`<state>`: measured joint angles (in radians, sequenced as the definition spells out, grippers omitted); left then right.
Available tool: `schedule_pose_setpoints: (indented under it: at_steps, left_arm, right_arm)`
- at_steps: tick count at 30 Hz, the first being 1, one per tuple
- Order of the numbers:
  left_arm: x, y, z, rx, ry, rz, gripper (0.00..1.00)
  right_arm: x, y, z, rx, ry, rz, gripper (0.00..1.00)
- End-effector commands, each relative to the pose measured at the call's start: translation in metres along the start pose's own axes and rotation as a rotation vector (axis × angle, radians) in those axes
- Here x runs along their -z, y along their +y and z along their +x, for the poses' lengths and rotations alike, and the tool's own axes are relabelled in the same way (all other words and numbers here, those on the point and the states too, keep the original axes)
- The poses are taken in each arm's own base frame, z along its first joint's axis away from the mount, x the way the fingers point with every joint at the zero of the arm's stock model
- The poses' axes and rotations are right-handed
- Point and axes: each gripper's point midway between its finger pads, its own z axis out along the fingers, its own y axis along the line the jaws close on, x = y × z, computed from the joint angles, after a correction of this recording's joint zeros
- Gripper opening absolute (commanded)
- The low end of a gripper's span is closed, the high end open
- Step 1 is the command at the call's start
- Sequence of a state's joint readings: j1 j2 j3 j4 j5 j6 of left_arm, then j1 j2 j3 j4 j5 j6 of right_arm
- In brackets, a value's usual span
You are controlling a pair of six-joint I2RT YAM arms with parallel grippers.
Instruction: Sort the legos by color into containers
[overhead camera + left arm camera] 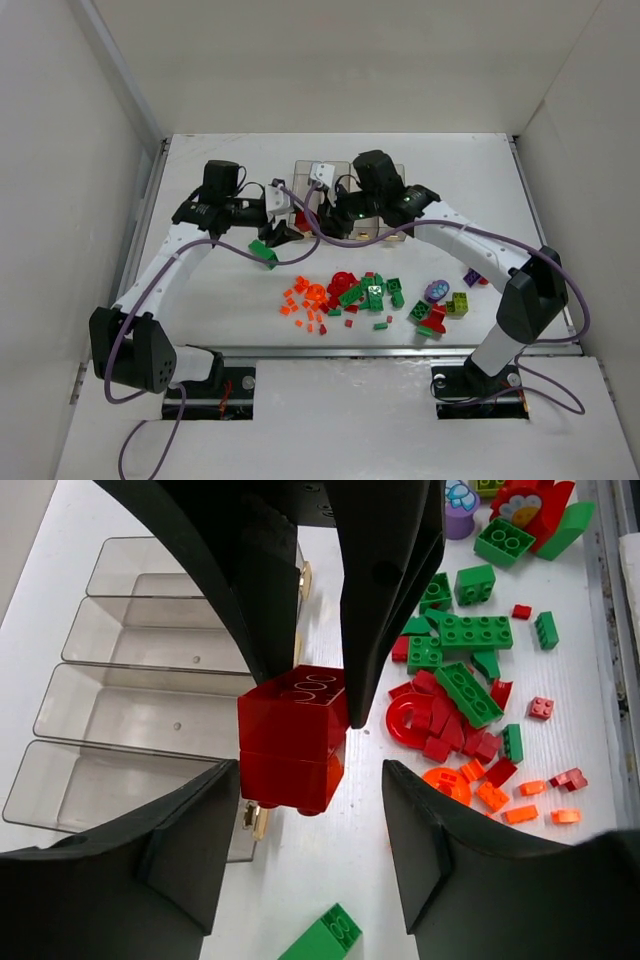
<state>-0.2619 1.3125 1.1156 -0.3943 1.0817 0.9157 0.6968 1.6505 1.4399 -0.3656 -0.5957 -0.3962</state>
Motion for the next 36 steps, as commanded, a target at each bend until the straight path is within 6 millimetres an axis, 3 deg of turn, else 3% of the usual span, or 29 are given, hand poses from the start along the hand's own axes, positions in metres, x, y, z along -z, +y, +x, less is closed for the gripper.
schedule_pose_setpoints:
  at_steps: [1, 6, 7, 8, 10, 12, 14, 18, 20, 24, 26, 28, 29, 31, 32, 36]
  left_arm:
    - [0.003, 0.004, -0.013, -0.064, -0.017, -0.002, 0.54]
    - [0.000, 0.006, -0.019, -0.052, -0.035, -0.010, 0.31]
    - [0.000, 0.007, -0.020, -0.042, -0.039, -0.015, 0.17]
    - [0.000, 0.008, -0.022, -0.027, -0.044, -0.019, 0.11]
    - [0.001, 0.015, -0.033, 0.039, -0.069, -0.058, 0.00]
    - [0.002, 0.021, -0.037, 0.080, -0.082, -0.097, 0.00]
    - [0.001, 0.024, -0.019, 0.157, -0.037, -0.148, 0.00]
    - [0.009, 0.048, 0.031, 0.325, 0.097, -0.306, 0.00]
    - [0.013, 0.058, 0.041, 0.393, 0.106, -0.344, 0.00]
    - [0.011, 0.087, 0.041, 0.439, 0.096, -0.424, 0.00]
    - [0.000, 0.104, 0.048, 0.462, 0.095, -0.489, 0.00]
    - [-0.007, 0.119, 0.053, 0.450, 0.129, -0.546, 0.15]
    - [-0.023, 0.120, 0.065, 0.442, 0.162, -0.517, 0.18]
    - [-0.030, 0.130, 0.066, 0.413, 0.172, -0.518, 0.23]
    - [-0.041, 0.127, 0.081, 0.425, 0.203, -0.500, 0.23]
    - [-0.044, 0.139, 0.095, 0.397, 0.255, -0.536, 0.31]
  right_arm:
    - [0.007, 0.002, -0.025, 0.059, -0.075, -0.012, 0.00]
    - [0.006, 0.002, -0.026, 0.045, -0.083, -0.010, 0.00]
    - [0.005, 0.002, -0.024, 0.031, -0.084, -0.010, 0.00]
    - [0.009, -0.003, -0.030, 0.035, -0.107, 0.008, 0.00]
    - [0.008, -0.003, -0.023, -0.001, -0.105, 0.003, 0.00]
    - [0.011, -0.013, -0.021, -0.021, -0.120, 0.028, 0.00]
    - [0.015, -0.023, -0.015, -0.087, -0.131, 0.045, 0.00]
    - [0.053, -0.082, -0.008, -0.231, -0.203, 0.179, 0.00]
    - [0.059, -0.095, -0.010, -0.227, -0.204, 0.233, 0.00]
    - [0.051, -0.116, -0.014, -0.264, -0.217, 0.282, 0.00]
    - [0.043, -0.136, -0.008, -0.322, -0.222, 0.320, 0.00]
    - [0.035, -0.146, -0.005, -0.405, -0.237, 0.338, 0.00]
    - [0.034, -0.153, -0.012, -0.415, -0.257, 0.350, 0.00]
    - [0.021, -0.163, -0.004, -0.477, -0.248, 0.352, 0.00]
    - [0.020, -0.168, -0.002, -0.490, -0.249, 0.371, 0.00]
    - [0.007, -0.181, -0.003, -0.498, -0.251, 0.385, 0.00]
